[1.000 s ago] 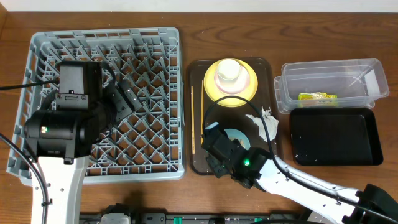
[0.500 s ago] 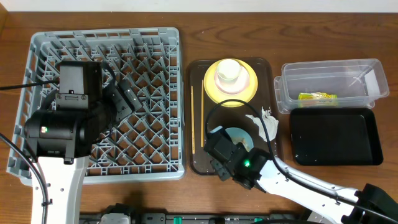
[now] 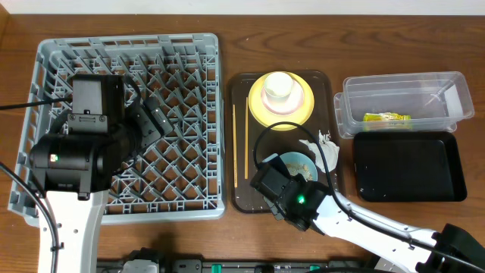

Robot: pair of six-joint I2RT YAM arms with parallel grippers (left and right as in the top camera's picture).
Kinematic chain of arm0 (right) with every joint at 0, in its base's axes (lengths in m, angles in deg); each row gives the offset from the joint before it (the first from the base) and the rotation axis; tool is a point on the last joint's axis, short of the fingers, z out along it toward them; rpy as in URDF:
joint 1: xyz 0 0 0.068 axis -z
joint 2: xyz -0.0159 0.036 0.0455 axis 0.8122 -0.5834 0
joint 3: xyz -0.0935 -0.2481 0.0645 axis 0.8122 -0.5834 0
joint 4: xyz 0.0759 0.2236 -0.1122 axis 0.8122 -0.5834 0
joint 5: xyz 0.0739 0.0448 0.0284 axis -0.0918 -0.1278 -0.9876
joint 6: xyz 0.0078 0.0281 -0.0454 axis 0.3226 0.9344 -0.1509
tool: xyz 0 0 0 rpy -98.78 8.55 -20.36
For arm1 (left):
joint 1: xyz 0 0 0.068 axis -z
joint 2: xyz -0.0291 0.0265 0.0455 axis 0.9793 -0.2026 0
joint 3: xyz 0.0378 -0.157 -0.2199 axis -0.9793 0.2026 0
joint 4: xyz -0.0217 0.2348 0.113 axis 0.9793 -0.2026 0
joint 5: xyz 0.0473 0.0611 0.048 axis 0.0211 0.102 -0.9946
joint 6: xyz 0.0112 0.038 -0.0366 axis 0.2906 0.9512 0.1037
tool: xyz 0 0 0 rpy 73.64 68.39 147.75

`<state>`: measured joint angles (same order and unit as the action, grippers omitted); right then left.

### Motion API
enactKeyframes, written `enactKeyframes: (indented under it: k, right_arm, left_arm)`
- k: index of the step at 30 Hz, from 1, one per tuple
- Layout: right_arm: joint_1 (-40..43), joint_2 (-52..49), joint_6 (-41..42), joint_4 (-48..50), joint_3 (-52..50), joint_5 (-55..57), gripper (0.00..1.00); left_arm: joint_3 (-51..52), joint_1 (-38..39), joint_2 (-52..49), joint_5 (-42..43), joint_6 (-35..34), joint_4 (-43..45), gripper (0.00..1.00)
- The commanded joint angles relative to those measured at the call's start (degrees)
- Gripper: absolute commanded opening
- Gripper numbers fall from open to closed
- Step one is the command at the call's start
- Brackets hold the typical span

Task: Sort waste into correct bins and load items into the dishwasher rack
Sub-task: 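Lower the right gripper and grasp the blue bowl's rim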

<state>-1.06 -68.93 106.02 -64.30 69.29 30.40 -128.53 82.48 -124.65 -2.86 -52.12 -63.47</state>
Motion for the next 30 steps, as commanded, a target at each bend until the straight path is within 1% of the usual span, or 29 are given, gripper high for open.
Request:
enactKeyframes:
  k: [1,5,10,12,16,20,30]
  right_arm:
    - [-0.42,-0.2,-0.26,-0.09,-0.42,-1.53,0.28]
    - [-0.42,-0.2,-0.26,-0.15,-0.42,-3.96,0.27]
    - [-0.42,-0.2,-0.9,-1.29,-0.44,-3.43,0.32]
    - [-0.42,-0.2,-1.57,-1.73,-0.46,-3.28,0.29]
    - [-0.42,-0.2,-1.57,-1.75,-0.66,-2.99,0.27]
    - [-0.42,-0.2,-1.6,-2.01,-0.81,-2.97,0.21]
    - [-0.42,-0.2,-1.81,-2.21,-1.4,-1.92,0.2]
  left_arm:
    - [-0.26,-0.24,0.09,-0.52,0.33,-0.09,0.94]
    - [-0.26,-0.24,0.09,-0.52,0.33,-0.09,0.94]
    - [-0.26,-0.24,0.09,-0.52,0.33,-0.09,0.94]
    - [-0.26,-0.24,0.09,-0.52,0.33,-0.09,0.94]
    - [-0.26,-0.24,0.09,-0.52,0.31,-0.07,0.94]
    - [-0.26,-0.24,0.09,-0.52,0.33,-0.09,0.94]
    - [-0.26,-0.24,0.09,-0.52,0.33,-0.09,0.94]
